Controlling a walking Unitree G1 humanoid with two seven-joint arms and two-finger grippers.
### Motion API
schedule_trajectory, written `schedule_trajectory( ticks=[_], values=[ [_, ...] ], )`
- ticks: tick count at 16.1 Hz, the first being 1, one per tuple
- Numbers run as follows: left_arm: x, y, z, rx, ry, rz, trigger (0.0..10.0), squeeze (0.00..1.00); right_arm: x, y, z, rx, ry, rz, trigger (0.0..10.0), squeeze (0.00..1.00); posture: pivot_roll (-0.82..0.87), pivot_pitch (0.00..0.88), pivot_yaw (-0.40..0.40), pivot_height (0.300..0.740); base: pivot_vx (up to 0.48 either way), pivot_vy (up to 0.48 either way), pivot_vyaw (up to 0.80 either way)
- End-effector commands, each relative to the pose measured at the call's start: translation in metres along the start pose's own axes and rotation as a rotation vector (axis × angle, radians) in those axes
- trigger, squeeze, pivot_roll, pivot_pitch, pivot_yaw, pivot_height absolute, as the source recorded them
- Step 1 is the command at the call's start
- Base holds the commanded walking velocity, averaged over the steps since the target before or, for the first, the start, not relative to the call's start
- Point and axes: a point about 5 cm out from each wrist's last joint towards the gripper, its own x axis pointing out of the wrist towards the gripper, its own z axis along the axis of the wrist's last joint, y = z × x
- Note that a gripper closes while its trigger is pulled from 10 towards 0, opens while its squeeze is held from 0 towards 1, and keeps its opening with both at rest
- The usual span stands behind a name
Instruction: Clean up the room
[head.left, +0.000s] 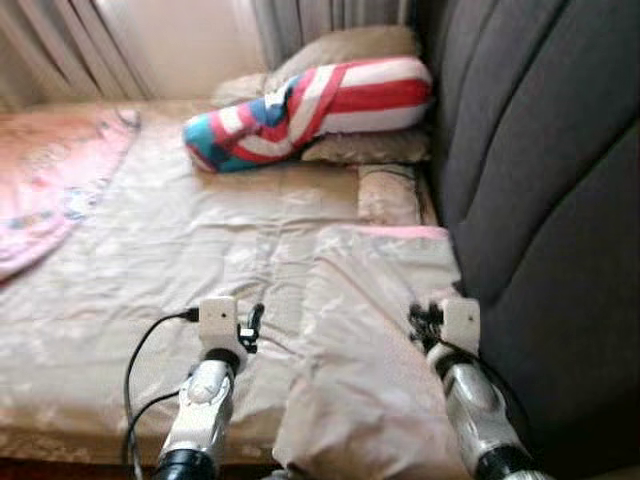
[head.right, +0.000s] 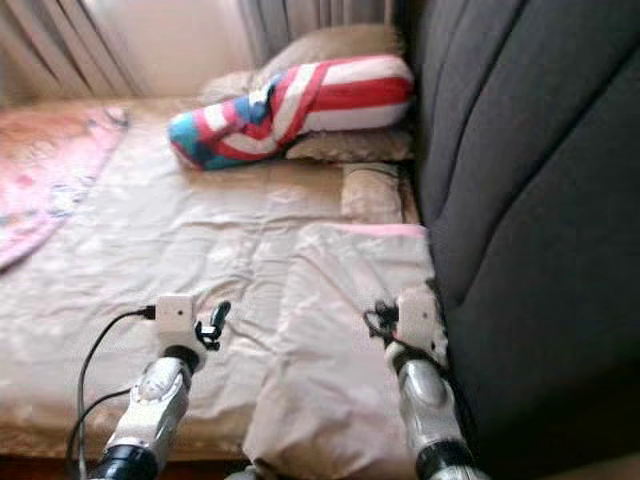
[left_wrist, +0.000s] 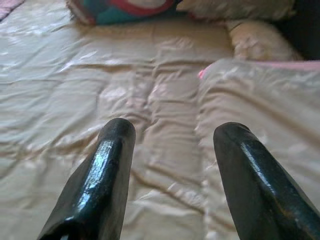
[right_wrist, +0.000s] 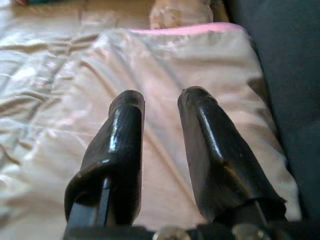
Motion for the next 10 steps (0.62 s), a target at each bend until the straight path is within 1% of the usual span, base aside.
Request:
schedule_trajectory(
  ticks=[1, 7, 9, 10],
  values=[
    [0.0005, -0.0011, -0.0005, -0.003, 0.008, -0.009, 10.0, 0.0, -0.0003, -0.0021, -0.0006, 0.013, 0.006, -0.014, 10.0, 0.0, -0.03, 0.082, 0.039, 0.74, 0.0, 0.0, 0.0],
    [0.0013, -0.0033, 0.0009, -0.022, 0.006, -0.023, 10.0, 0.0, 0.0006, -0.0019, -0.0007, 0.011, 0.018, -0.012, 10.0, 0.0, -0.02, 0.077, 0.04, 0.74, 0.0, 0.0, 0.0],
    [0.0018, -0.0032, 0.0015, -0.02, 0.006, -0.022, 10.0, 0.0, 0.0012, -0.0004, 0.001, -0.002, 0.011, -0.002, 10.0, 0.0, -0.02, 0.084, 0.039, 0.74, 0.0, 0.0, 0.0],
    [0.0019, -0.0032, 0.0016, -0.019, 0.007, -0.022, 10.0, 0.0, 0.0009, 0.0006, 0.0009, -0.012, 0.008, 0.006, 10.0, 0.0, -0.02, 0.092, 0.04, 0.74, 0.0, 0.0, 0.8]
  ],
)
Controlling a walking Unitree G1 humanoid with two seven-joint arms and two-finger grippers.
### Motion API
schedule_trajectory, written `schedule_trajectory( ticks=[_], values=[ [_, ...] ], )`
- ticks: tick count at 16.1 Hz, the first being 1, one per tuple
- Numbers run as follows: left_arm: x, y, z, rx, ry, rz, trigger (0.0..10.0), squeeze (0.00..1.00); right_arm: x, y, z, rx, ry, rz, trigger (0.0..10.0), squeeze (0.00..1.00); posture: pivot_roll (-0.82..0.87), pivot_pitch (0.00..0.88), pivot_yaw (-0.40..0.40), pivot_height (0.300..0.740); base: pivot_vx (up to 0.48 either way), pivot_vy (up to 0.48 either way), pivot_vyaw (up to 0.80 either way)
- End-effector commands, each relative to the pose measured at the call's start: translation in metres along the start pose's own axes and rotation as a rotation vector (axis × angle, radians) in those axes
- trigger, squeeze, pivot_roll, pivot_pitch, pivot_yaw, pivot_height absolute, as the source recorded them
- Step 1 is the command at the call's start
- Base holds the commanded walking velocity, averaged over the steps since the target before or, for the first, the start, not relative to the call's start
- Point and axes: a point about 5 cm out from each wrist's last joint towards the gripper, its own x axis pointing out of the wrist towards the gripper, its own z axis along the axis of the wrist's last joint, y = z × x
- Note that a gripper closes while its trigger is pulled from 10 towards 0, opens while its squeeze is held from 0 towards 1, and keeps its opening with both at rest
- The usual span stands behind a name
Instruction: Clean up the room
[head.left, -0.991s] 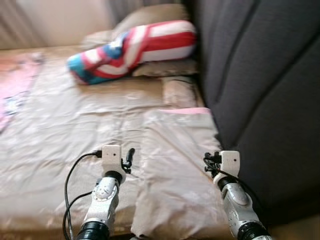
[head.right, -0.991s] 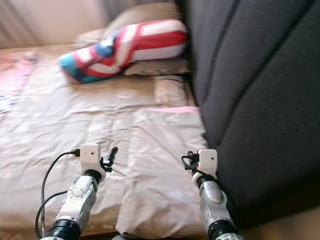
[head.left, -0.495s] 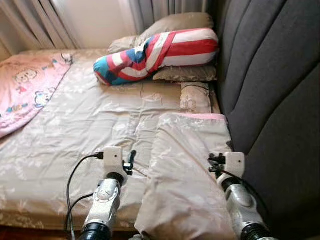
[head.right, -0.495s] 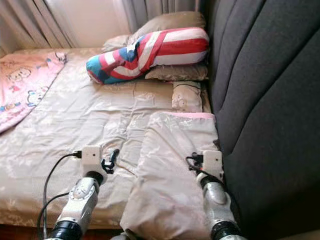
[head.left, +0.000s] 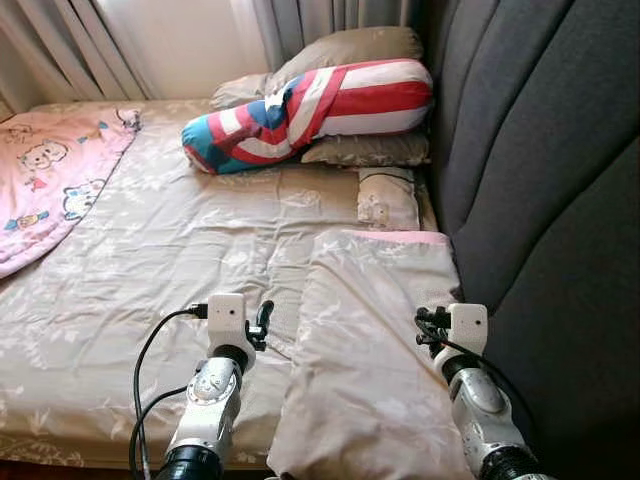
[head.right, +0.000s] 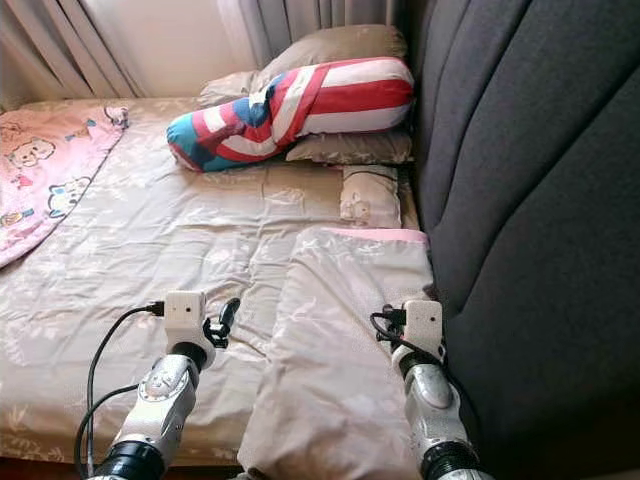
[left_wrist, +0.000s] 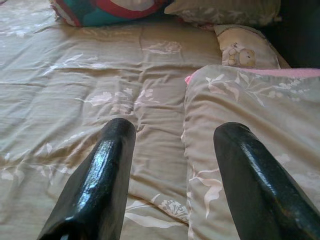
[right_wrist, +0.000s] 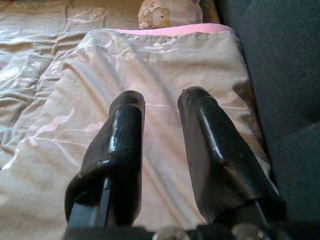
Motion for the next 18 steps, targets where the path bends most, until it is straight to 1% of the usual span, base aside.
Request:
schedule_trajectory(
  ticks=[1, 2, 4, 8, 9, 14, 16, 18],
  values=[
    [-0.001, 0.0033, -0.0017, -0.012, 0.015, 0.006, 10.0, 0.0, 0.0006, 0.0054, 0.0003, -0.007, -0.001, 0.019, 10.0, 0.0, -0.02, 0.095, 0.041, 0.74, 0.0, 0.0, 0.8],
    [-0.0013, 0.0033, -0.0017, -0.011, 0.015, 0.006, 10.0, 0.0, 0.0003, 0.0055, -0.0005, 0.01, 0.001, 0.012, 10.0, 0.0, -0.02, 0.096, 0.042, 0.74, 0.0, 0.0, 0.8],
    [-0.0019, 0.0042, -0.0018, -0.008, 0.015, 0.007, 10.0, 0.0, -0.0004, 0.0047, -0.0017, 0.024, 0.003, 0.001, 10.0, 0.0, -0.02, 0.104, 0.044, 0.74, 0.0, 0.0, 0.0],
    [-0.002, 0.0038, -0.002, -0.009, 0.02, 0.002, 10.0, 0.0, -0.0009, 0.005, -0.0036, 0.024, 0.013, -0.001, 10.0, 0.0, -0.02, 0.112, 0.048, 0.74, 0.0, 0.0, 0.0],
    [-0.0021, 0.0035, -0.0024, -0.01, 0.024, 0.001, 10.0, 0.0, -0.001, 0.005, -0.0041, 0.026, 0.015, -0.002, 10.0, 0.0, -0.02, 0.113, 0.048, 0.74, 0.0, 0.244, 0.0],
    [-0.0028, 0.0037, -0.0026, -0.009, 0.028, -0.003, 10.0, 0.0, -0.0016, 0.0082, -0.0056, 0.013, 0.019, 0.01, 10.0, 0.0, -0.02, 0.121, 0.054, 0.74, 0.0, 0.48, 0.0],
    [-0.0031, 0.004, -0.0025, -0.008, 0.028, -0.004, 10.0, 0.0, -0.0017, 0.0104, -0.0045, 0.002, 0.008, 0.025, 10.0, 0.0, -0.02, 0.123, 0.057, 0.74, 0.0, 0.48, 0.8],
    [-0.0032, 0.0044, -0.0022, -0.007, 0.028, -0.006, 10.0, 0.0, -0.002, 0.0113, -0.0051, 0.018, 0.007, 0.02, 10.0, 0.0, -0.02, 0.125, 0.059, 0.74, 0.0, 0.48, 0.69]
  ],
)
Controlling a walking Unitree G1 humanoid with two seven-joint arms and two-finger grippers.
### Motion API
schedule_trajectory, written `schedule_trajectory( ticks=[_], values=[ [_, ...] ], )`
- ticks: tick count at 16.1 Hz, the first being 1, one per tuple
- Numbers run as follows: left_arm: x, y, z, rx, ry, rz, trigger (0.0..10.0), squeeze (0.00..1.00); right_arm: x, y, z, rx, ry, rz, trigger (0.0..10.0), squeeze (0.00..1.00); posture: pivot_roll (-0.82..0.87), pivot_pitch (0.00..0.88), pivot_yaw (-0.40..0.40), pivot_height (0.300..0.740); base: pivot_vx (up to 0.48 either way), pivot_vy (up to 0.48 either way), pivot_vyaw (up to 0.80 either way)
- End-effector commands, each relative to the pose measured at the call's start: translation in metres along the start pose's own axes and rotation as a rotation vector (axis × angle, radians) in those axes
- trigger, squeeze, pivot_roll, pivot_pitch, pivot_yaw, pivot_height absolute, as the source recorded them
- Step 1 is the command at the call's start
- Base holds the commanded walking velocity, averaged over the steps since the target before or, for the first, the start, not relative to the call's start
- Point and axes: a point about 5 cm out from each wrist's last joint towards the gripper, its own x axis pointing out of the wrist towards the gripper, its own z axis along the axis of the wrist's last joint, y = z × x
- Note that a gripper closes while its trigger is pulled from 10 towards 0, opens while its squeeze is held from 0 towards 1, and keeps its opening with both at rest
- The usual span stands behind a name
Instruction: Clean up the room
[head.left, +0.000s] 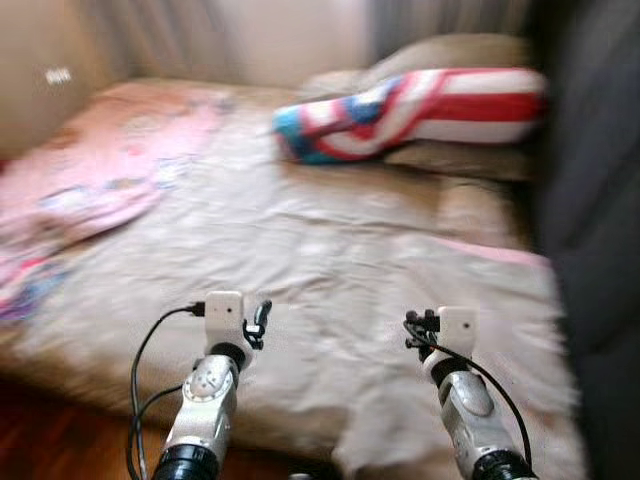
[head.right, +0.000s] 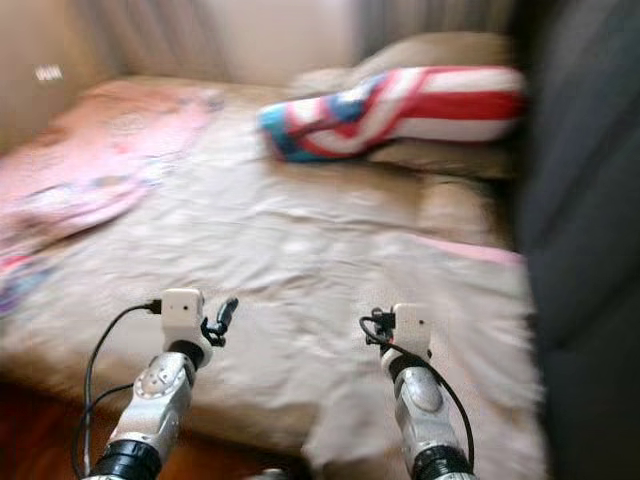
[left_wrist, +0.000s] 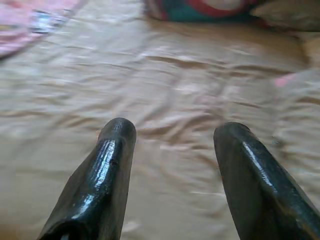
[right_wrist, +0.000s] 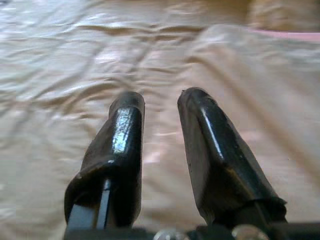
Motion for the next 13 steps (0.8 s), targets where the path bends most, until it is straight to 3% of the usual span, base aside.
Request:
schedule_trajectory(
  ticks=[1, 13],
  values=[
    [-0.0021, -0.0012, -0.0034, -0.017, 0.012, -0.003, 10.0, 0.0, -0.0019, -0.0025, -0.0021, 0.004, 0.004, -0.011, 10.0, 0.0, -0.01, 0.127, 0.061, 0.74, 0.0, 0.315, 0.0],
    [-0.0026, 0.0002, -0.0007, -0.024, 0.007, -0.029, 10.0, 0.0, -0.0024, -0.0063, -0.0033, 0.038, 0.009, -0.055, 10.0, 0.0, -0.01, 0.132, 0.072, 0.74, 0.0, 0.0, 0.0]
  ],
)
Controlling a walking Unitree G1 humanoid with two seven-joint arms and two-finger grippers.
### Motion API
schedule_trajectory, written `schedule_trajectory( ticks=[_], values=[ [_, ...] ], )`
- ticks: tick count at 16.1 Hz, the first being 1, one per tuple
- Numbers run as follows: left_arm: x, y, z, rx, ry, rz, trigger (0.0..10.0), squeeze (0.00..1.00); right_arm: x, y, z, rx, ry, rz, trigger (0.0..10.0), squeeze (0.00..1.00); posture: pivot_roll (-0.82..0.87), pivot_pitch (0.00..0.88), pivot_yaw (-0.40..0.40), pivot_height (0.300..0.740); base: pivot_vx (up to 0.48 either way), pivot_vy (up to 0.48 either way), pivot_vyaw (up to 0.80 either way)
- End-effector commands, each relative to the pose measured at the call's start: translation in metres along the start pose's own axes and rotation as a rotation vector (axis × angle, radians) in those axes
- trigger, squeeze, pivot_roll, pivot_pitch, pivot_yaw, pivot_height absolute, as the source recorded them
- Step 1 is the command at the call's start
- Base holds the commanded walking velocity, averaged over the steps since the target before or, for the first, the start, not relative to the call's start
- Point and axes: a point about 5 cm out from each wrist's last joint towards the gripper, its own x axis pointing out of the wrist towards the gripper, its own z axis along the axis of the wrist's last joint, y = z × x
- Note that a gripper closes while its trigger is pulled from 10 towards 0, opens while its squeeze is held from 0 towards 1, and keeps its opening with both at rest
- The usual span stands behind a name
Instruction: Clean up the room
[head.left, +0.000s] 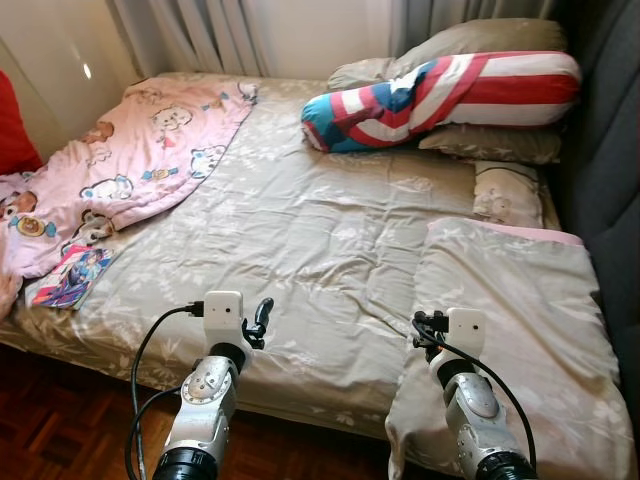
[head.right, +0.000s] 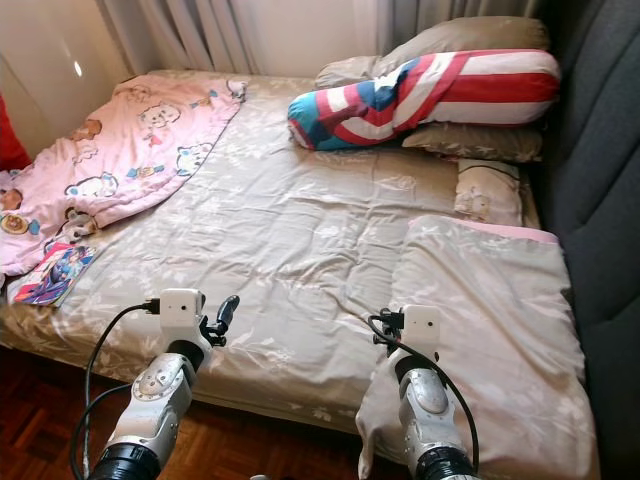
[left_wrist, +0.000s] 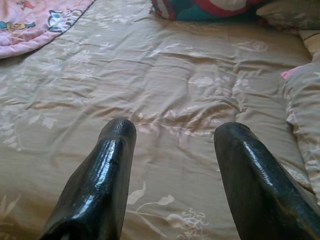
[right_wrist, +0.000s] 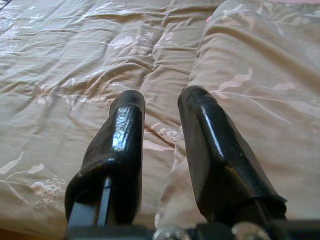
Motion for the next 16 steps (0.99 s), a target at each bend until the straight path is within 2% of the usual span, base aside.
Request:
schedule_trajectory(
  ticks=[1, 3, 8, 13, 16],
  values=[
    [0.001, 0.002, -0.001, -0.002, 0.02, -0.01, 10.0, 0.0, 0.0, -0.001, 0.0, 0.01, 0.006, -0.012, 10.0, 0.0, -0.01, 0.128, 0.071, 0.74, 0.0, 0.0, 0.0],
    [0.002, 0.003, 0.001, 0.004, 0.013, -0.02, 10.0, 0.0, 0.001, -0.005, 0.003, 0.023, -0.005, -0.033, 10.0, 0.0, -0.01, 0.125, 0.07, 0.74, 0.0, 0.0, 0.0],
    [0.005, 0.002, 0.001, 0.001, 0.018, -0.025, 10.0, 0.0, 0.002, -0.013, 0.006, 0.039, -0.006, -0.079, 10.0, 0.0, -0.02, 0.113, 0.068, 0.74, 0.0, 0.357, 0.0],
    [0.005, 0.002, 0.0, 0.002, 0.019, -0.027, 10.0, 0.0, 0.003, -0.012, 0.005, 0.029, 0.011, -0.083, 10.0, 0.0, -0.02, 0.111, 0.069, 0.74, 0.0, 0.435, -0.73],
    [0.005, 0.002, -0.001, 0.003, 0.019, -0.029, 10.0, 0.0, 0.003, -0.012, 0.005, 0.028, 0.007, -0.088, 10.0, 0.0, -0.02, 0.101, 0.069, 0.74, 0.0, 0.48, 0.0]
  ],
)
